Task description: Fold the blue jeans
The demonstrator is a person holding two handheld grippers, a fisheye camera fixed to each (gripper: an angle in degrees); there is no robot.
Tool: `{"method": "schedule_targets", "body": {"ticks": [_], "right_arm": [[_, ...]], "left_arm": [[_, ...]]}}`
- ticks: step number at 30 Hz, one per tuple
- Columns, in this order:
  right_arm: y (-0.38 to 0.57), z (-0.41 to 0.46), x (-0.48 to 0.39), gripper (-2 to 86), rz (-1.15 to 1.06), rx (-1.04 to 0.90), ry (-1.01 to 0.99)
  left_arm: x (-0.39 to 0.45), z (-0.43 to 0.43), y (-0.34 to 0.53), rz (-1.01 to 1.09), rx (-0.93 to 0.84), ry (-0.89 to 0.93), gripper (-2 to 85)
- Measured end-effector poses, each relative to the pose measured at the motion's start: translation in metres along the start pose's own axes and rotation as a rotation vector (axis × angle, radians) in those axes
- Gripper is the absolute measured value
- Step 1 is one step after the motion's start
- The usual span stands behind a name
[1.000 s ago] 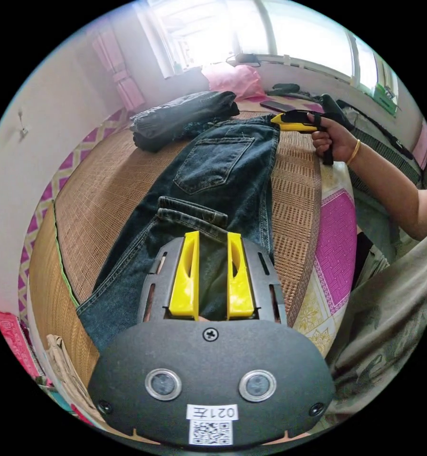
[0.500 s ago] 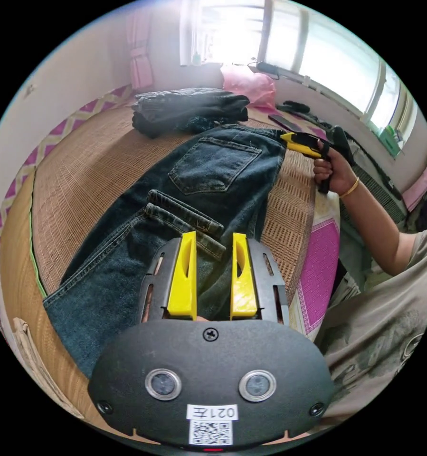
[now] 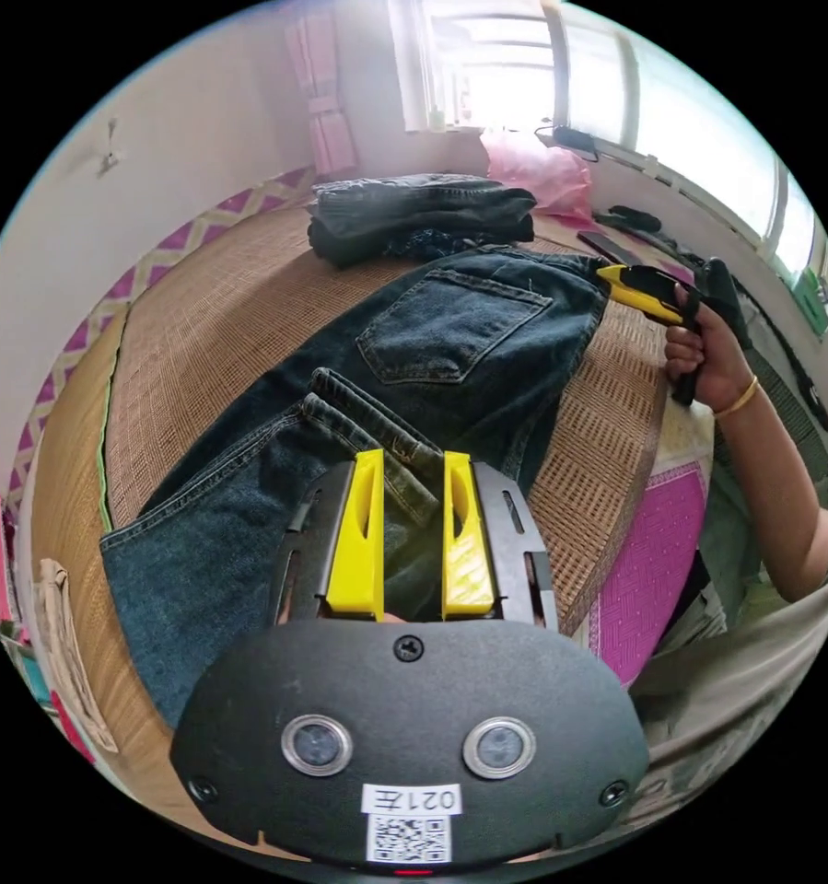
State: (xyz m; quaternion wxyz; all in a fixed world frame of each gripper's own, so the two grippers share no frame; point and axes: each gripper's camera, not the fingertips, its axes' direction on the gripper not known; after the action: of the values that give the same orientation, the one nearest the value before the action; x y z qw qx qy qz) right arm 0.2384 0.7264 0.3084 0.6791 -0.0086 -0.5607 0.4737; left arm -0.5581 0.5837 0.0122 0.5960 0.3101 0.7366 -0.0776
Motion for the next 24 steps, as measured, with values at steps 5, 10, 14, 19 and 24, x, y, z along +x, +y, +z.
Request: {"method": "schedule_targets", "body": {"ticks": [5, 10, 14, 19, 24], "right_arm": [[0.003, -0.003, 0.002, 6.5, 0.004, 0.001, -0.002], [0.004, -0.007, 0.001, 6.4, 0.005, 0.003, -0.001], [0.004, -0.010, -0.002, 6.4, 0.009, 0.002, 0.000], [0.002, -0.014, -0.005, 6.4, 0.020, -0.001, -0.002], [-0.002, -0.017, -0.012, 6.4, 0.024, -0.004, 0.002]], "left_arm": [[-0.087, 0.025, 0.057, -0.256, 0.073, 0.358, 5.6], [-0.098, 0.058, 0.104, -0.239, 0.066, 0.380, 6.0], [-0.063, 0.072, 0.118, -0.137, 0.037, 0.192, 6.7], [-0.070, 0.077, 0.175, -0.181, 0.152, 0.217, 1.4], [-0.157, 0.001, 0.272, -0.359, 0.379, 0.328, -0.2]]}}
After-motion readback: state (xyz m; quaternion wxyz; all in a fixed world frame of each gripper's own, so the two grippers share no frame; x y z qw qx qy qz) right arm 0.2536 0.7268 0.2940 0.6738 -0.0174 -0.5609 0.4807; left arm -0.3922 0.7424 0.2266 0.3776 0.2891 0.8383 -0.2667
